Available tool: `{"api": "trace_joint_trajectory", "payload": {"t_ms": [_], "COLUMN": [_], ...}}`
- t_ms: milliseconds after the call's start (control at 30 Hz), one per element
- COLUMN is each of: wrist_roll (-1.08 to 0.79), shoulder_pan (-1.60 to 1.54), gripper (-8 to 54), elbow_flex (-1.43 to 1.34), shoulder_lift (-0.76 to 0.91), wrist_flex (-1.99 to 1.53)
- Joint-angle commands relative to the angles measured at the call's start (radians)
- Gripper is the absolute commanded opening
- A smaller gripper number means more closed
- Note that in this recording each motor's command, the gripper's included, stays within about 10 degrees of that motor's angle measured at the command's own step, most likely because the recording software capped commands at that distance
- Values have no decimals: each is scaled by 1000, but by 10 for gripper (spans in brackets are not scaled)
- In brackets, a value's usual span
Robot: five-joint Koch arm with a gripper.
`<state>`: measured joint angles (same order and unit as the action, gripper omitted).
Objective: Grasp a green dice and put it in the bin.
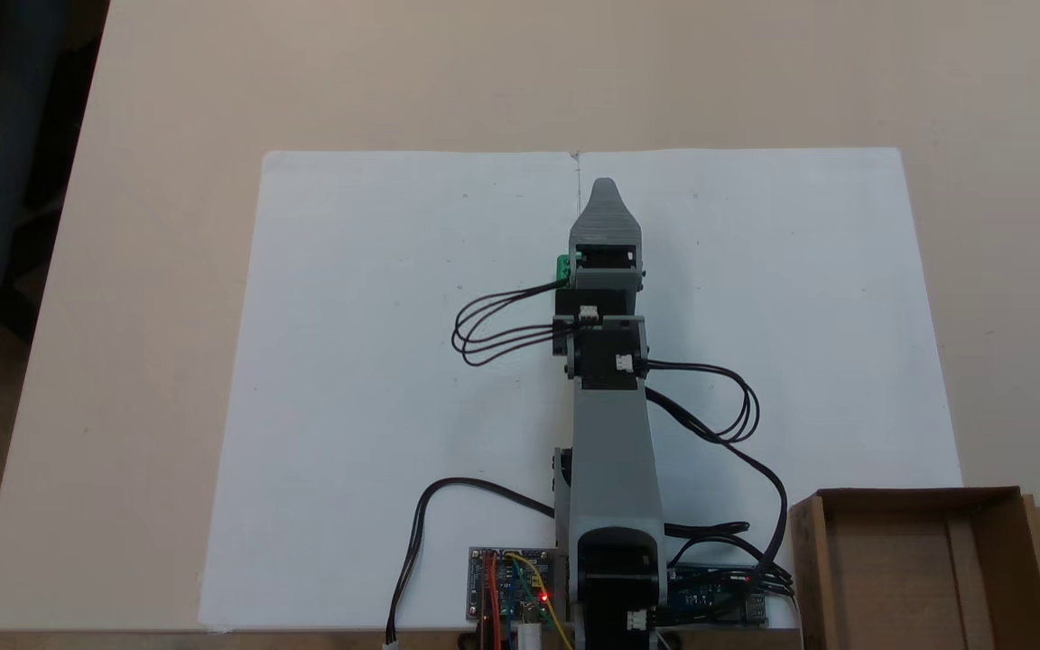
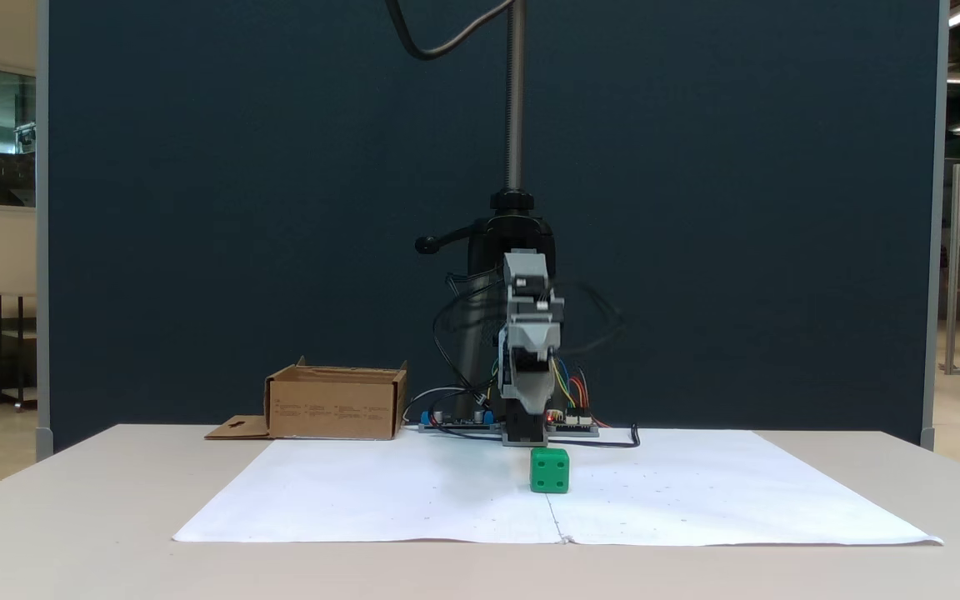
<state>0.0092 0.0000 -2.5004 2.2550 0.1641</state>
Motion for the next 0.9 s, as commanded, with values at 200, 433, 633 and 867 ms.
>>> {"api": "trace_joint_trajectory", "payload": {"t_ms": [200,433,633,867], "wrist_roll": [135,166,183,181], "shoulder_pan": [-23,-23,-29,-58], "gripper": [425,422,421,422], "elbow_flex": [322,489,575,618], "shoulder_lift": [72,-64,-264,-388], "wrist_flex": [-506,-877,-923,-923]}}
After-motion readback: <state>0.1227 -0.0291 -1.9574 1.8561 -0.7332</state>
